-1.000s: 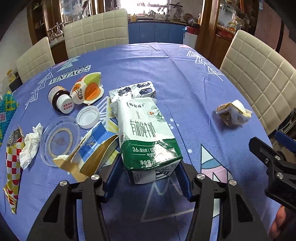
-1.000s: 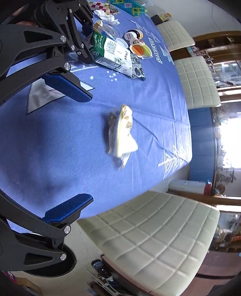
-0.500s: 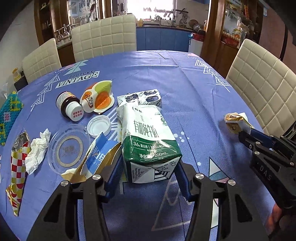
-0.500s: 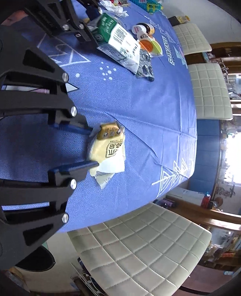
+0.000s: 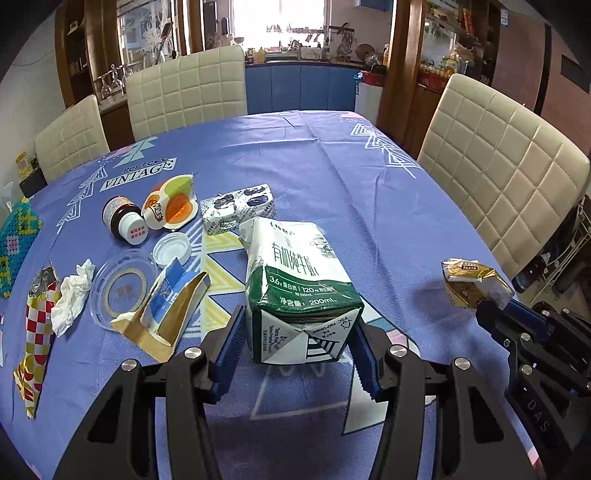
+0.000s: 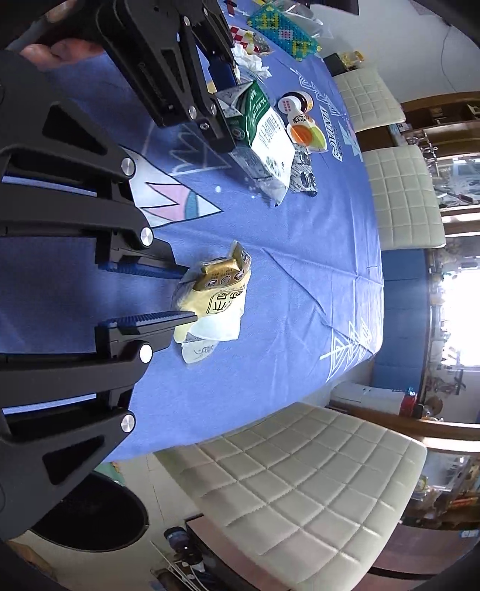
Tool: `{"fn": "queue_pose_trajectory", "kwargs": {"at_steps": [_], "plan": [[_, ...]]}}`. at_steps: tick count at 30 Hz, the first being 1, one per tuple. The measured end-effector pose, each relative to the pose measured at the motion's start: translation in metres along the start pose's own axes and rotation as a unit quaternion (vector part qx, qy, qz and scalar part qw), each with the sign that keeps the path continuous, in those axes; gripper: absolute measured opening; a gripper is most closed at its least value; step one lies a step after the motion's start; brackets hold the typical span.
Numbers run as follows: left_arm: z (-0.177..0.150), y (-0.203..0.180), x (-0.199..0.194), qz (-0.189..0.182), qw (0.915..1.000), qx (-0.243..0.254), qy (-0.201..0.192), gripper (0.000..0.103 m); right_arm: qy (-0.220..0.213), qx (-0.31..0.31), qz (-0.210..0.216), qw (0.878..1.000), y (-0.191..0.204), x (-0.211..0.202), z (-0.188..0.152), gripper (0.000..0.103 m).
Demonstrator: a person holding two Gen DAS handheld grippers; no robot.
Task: Collect trash
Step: 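Carry both items to the black bin and open the right tool, dropping the snack wrapper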
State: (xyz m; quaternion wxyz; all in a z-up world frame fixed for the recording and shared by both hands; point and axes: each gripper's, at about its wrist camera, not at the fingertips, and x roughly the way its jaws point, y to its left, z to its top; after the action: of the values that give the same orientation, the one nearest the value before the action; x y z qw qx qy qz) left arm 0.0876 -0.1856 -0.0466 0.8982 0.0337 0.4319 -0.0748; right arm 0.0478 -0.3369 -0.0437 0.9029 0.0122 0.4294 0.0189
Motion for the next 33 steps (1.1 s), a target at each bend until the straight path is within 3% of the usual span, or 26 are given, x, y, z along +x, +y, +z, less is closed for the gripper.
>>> {"fn": "queue_pose_trajectory", "kwargs": {"at_steps": [18,33], "plan": [[-0.016,-0.049,-0.038,-0.021,0.9983,0.050,-0.021,0.052,-0.025,0.028,-0.020,0.999,-0.031,-0.052,-0.035,0.019],[-0.023,-0.096,-0.047,-0.037,0.9950,0.089,-0.026,0.052,-0.036,0.066,-0.050,0.996,-0.075,-0.075,-0.055,0.019]]}}
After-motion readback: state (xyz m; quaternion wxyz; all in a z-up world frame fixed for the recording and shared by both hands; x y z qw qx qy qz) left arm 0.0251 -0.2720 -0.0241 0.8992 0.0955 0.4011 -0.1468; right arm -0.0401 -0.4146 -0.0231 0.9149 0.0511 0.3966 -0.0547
